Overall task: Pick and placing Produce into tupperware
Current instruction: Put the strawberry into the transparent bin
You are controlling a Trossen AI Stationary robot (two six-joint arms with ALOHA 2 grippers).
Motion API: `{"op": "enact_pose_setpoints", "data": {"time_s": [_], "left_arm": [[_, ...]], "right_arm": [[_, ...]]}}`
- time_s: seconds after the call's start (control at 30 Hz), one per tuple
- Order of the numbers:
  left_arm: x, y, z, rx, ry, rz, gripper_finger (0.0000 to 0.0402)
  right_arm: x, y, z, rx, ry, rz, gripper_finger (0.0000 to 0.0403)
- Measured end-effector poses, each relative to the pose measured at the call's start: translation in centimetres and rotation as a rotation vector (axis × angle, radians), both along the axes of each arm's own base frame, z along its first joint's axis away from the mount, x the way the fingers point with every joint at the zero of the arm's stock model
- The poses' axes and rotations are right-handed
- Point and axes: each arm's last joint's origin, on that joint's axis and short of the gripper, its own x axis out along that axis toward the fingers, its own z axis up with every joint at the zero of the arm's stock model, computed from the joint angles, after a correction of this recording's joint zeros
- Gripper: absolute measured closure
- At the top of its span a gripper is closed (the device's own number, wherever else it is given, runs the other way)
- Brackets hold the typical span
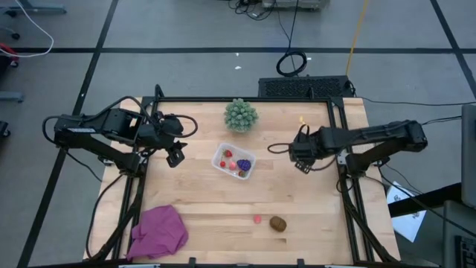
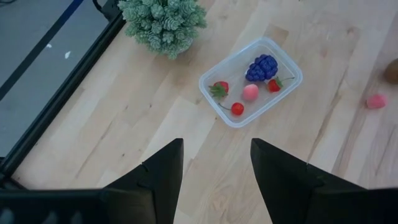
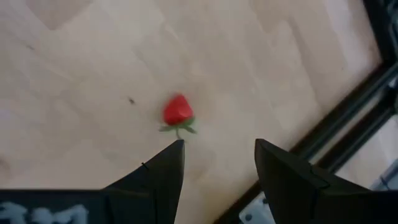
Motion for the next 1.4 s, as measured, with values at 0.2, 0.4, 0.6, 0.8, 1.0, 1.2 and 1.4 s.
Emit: {"op": "enact_pose_setpoints", "data": {"time_s": [0.2,0.4,0.6,0.8,1.0,1.2,1.4], "left_arm": [[0.0,0.0,0.0,0.003,0.001,-0.004,0.021],[0.0,0.0,0.0,0.003,-0.001,-0.004,0.0211],[0.0,0.0,0.0,0.009,0.002,-0.013,0.021],[0.0,0.0,0.0,0.009,0.001,-0.013,0.0211],[0.0,0.0,0.0,0.009,0.0,-0.014,0.0211],[0.0,0.0,0.0,0.009,0.0,-0.014,0.021],[0.0,0.0,0.0,0.009,-0.001,-0.014,0.0211]], "right_arm": [[0.2,-1.3,-1.0,0.148,-0.014,-0.042,0.0216],[0.4,-2.2,-1.5,0.236,-0.053,-0.061,0.0216],[0.1,-3.0,-2.1,0.243,-0.047,-0.13,0.0216],[-0.2,-3.7,-2.6,0.246,-0.033,-0.148,0.0216],[-0.2,-4.0,-3.2,0.265,-0.049,-0.155,0.0216],[-0.2,-4.1,-3.9,0.298,-0.073,-0.138,0.0216],[-0.5,-4.7,-4.4,0.314,-0.066,-0.172,0.0216]]}}
